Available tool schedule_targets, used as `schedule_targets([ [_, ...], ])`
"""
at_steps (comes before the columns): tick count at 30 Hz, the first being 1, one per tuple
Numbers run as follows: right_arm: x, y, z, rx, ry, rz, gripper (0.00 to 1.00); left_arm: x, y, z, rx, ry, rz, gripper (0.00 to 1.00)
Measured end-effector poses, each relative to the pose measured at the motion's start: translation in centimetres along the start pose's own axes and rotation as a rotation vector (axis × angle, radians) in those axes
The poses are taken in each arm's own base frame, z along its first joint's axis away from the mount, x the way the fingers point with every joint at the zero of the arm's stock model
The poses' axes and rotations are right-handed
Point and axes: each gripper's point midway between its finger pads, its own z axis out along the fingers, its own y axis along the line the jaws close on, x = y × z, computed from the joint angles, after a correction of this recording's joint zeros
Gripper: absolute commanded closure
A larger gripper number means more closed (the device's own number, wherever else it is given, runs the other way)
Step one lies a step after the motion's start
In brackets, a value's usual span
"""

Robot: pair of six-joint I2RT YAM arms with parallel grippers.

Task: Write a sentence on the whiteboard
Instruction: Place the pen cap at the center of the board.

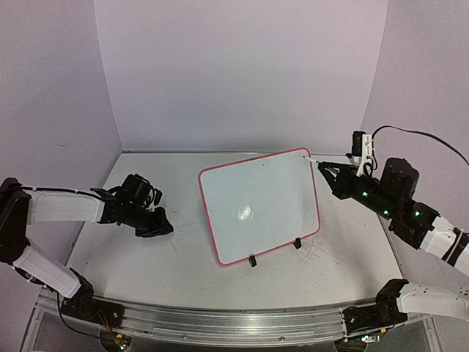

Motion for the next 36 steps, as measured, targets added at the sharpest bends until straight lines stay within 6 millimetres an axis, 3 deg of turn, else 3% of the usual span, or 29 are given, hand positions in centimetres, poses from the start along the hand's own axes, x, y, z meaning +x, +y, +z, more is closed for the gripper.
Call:
schedule_targets([
  [9,-1.1,0.5,-1.0,-0.015,-0.036,-0.007,1.0,-0.8,-0.5,1.3,0.041,-0.085,0.066,1.0],
  [18,-1.0,0.6,-1.1,-0.021,-0.037,-0.007,1.0,2.0,2.8,3.5,-0.084,-0.166,0.165,0.97],
  [22,-0.3,0.5,-1.0,-0.027,-0.021,-0.005,1.0,1.6,2.2,3.5,-0.09,-0.242,0.202,0.91],
  [29,0.7,0.2,-1.1,-0.028,-0.007,0.006,1.0,0.9,3.1,3.8,-0.131,-0.299,0.2,0.82],
  [36,0.3,0.4,-1.6,-0.036,-0.028,0.012,1.0,0.5,3.2,3.9,-0.137,-0.324,0.197,0.71],
])
